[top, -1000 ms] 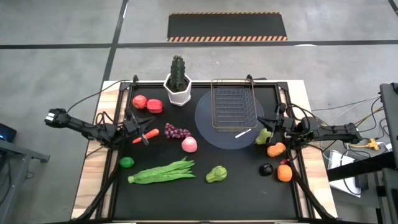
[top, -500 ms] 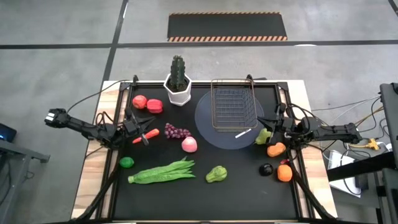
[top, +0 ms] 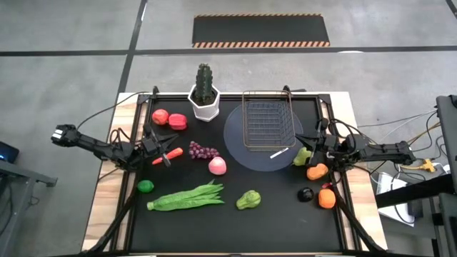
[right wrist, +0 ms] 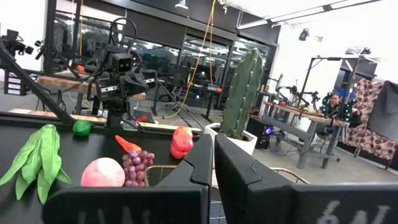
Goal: Build produce basket
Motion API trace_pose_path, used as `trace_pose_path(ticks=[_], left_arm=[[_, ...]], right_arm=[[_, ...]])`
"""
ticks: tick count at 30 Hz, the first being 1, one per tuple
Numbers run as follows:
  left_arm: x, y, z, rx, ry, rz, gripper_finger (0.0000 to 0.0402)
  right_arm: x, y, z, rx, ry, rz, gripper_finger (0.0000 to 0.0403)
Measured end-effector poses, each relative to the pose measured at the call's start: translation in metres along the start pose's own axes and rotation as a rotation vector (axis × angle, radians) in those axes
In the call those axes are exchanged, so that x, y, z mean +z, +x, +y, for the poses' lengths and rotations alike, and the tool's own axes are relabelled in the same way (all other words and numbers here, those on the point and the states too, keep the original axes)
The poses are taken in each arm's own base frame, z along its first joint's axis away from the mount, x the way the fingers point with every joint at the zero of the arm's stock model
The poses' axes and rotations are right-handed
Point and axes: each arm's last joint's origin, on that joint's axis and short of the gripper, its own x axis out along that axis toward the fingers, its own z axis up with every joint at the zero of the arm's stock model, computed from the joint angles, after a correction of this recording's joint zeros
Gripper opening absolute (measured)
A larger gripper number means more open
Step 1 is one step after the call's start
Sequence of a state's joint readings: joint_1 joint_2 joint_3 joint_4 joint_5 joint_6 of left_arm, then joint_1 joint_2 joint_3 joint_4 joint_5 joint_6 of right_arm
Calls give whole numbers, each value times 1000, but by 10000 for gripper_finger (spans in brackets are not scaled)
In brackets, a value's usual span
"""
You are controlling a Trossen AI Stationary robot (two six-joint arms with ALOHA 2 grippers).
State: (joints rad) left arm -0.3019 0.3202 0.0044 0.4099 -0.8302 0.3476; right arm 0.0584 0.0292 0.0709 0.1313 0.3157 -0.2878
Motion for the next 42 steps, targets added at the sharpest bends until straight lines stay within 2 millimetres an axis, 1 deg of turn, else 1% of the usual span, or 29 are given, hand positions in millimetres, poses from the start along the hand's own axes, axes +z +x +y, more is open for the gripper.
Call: trace_pose_path(ticks=[35,36,39,40,42], left_arm=[[0,0,0,0,-2,-4,2],[1,0,0,-7,-39,-15,2],[9,0,0,-103,-212,-99,2],[14,-1,1,-111,-249,-144,2],[21,-2,5,-93,-323,-209,2]], right_arm=[[1,0,0,-3,11,-11,9],[2,0,-1,-4,58,-18,9],[4,0,-2,-13,371,-43,9],[5,0,-3,-30,432,-55,9],[6,0,-4,-72,481,-64,9]])
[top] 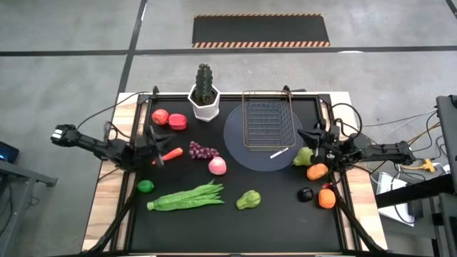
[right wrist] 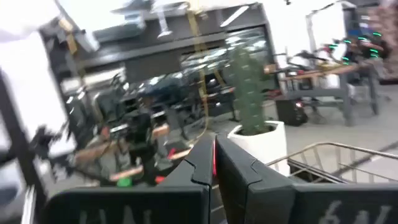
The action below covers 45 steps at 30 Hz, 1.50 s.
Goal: Build produce basket
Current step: Put the black plum into the gold wire basket
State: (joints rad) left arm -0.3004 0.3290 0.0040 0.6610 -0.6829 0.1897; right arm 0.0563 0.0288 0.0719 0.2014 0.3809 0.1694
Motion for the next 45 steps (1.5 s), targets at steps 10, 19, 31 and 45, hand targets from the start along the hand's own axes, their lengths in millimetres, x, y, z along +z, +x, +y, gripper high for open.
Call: trace_pose_path(ticks=[10,19,31,45], left_arm=[[15,0,3,15,-244,-137,2],[18,2,-2,-99,-182,-169,2],[17,5,-4,-97,-126,-160,2],[22,4,-3,-86,-168,-217,2]], right_arm=[[-3,0,-1,-16,-67,25,9],[-2,0,-1,-16,-68,20,9],[18,5,8,114,-146,-185,9],[38,63,42,296,-398,14,9]])
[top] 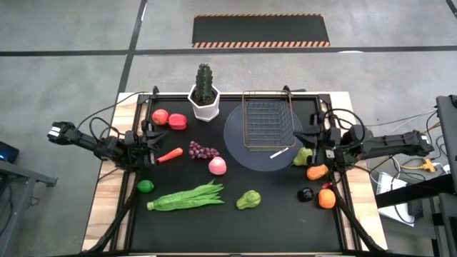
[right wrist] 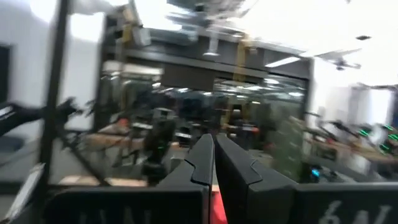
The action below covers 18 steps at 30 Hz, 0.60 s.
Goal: Build produce basket
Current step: Put the black plum into the gold wire basket
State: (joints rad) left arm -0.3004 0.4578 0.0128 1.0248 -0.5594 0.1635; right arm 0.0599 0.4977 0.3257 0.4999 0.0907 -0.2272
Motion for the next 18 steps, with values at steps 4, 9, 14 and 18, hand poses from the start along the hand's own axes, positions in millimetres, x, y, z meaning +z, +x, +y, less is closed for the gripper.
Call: trace_pose_path(ticks=[4,9,14,18], left_arm=[[-1,0,0,-1,4,7,2],[-1,0,0,-1,4,6,2],[-1,0,0,0,3,4,2],[-1,0,0,2,10,5,2]], right_arm=[[8,19,12,136,-3,43,9],[14,40,32,221,11,109,9],[15,59,54,233,0,243,9],[18,75,69,208,8,319,9]])
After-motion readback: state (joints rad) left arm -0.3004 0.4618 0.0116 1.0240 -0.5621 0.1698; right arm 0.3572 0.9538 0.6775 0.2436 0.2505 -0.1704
